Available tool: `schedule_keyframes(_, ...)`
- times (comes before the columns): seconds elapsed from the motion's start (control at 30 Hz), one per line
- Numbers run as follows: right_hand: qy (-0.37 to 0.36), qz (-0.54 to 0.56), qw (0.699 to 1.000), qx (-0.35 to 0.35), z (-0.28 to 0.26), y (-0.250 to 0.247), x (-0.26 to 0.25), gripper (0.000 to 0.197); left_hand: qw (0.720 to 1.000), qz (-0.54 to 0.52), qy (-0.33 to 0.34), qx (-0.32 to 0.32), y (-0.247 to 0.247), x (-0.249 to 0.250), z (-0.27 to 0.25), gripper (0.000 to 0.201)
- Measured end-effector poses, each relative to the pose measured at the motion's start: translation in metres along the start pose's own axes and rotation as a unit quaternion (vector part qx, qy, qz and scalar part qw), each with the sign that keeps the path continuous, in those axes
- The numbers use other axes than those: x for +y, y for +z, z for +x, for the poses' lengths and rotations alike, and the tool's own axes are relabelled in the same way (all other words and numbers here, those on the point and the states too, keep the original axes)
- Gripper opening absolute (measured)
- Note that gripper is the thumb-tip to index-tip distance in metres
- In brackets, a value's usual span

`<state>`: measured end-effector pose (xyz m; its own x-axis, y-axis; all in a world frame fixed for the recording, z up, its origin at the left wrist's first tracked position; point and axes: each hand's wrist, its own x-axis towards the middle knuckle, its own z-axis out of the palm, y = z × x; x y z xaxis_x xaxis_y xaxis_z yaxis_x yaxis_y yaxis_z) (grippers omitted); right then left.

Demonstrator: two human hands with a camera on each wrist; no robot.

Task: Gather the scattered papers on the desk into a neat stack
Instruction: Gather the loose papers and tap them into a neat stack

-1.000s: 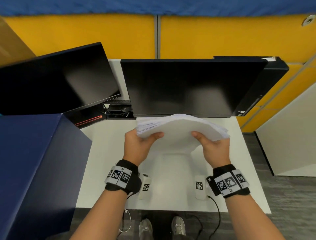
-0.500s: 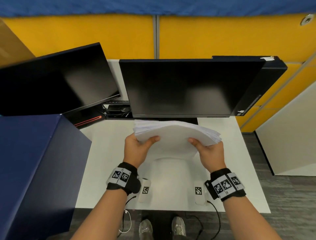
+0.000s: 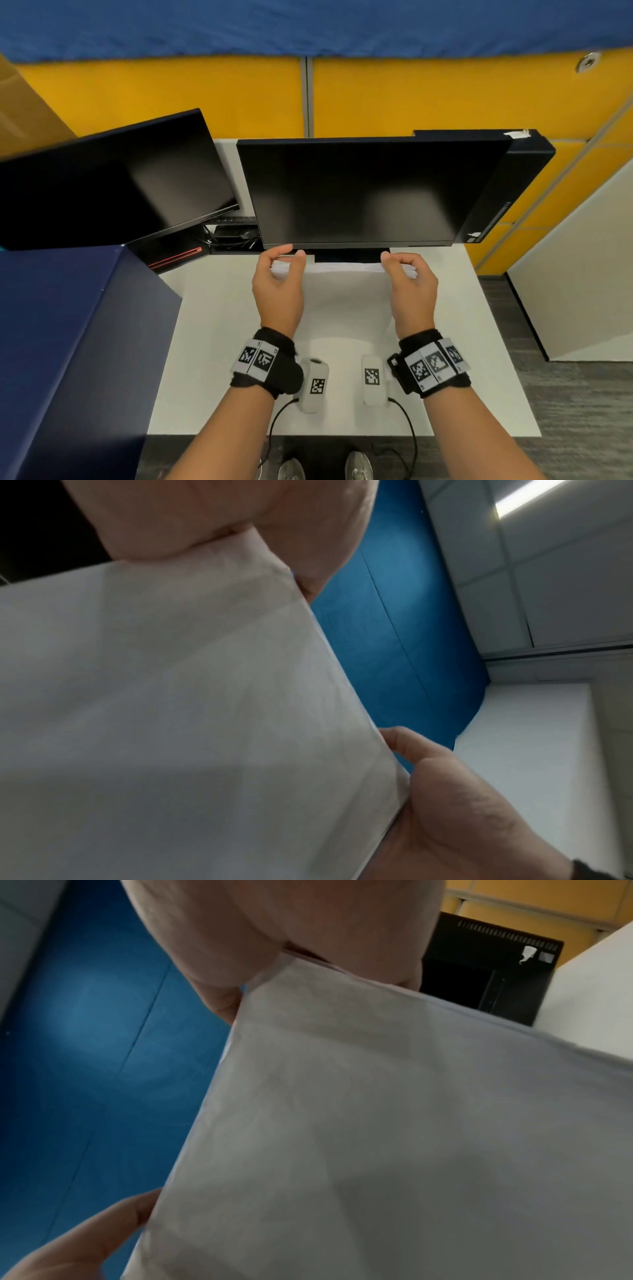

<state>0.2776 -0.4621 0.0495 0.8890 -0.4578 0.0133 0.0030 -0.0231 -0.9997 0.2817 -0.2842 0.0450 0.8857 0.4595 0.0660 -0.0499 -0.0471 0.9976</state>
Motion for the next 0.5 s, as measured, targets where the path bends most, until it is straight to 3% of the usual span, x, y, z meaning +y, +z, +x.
schedule_keyframes(0.13,-0.029,-0.005,0.999,-0.027,0.003,-0.002,0.001,0.010,1.000,0.019,0.000,-0.013,-0.006,-0.006,0.002,0.027)
schedule_keyframes(0.27,-0.008,-0.039,0.985,-0.170,0.013,-0.023,0.023,0.052,0.990,0.014,-0.061,-0.124,-0.019,-0.029,0.002,0.056)
schedule_keyframes(0.33,0.039,-0.070,0.980,-0.184,0.013,-0.028,0.036,0.040,0.985,0.033,-0.088,-0.144,-0.024,-0.036,0.004,0.050)
schedule_keyframes(0.4,0.059,-0.087,0.981,-0.160,0.010,-0.027,0.043,0.027,0.987,0.082,-0.038,-0.131,-0.031,-0.035,0.011,0.062)
schedule_keyframes(0.47,0.017,-0.109,0.981,-0.158,0.010,-0.020,0.035,0.024,0.975,0.165,0.100,-0.108,-0.038,-0.016,0.027,0.085)
schedule_keyframes(0.5,-0.035,-0.140,0.974,-0.173,0.011,-0.014,0.025,0.021,0.945,0.231,0.192,-0.128,-0.040,-0.001,0.033,0.089)
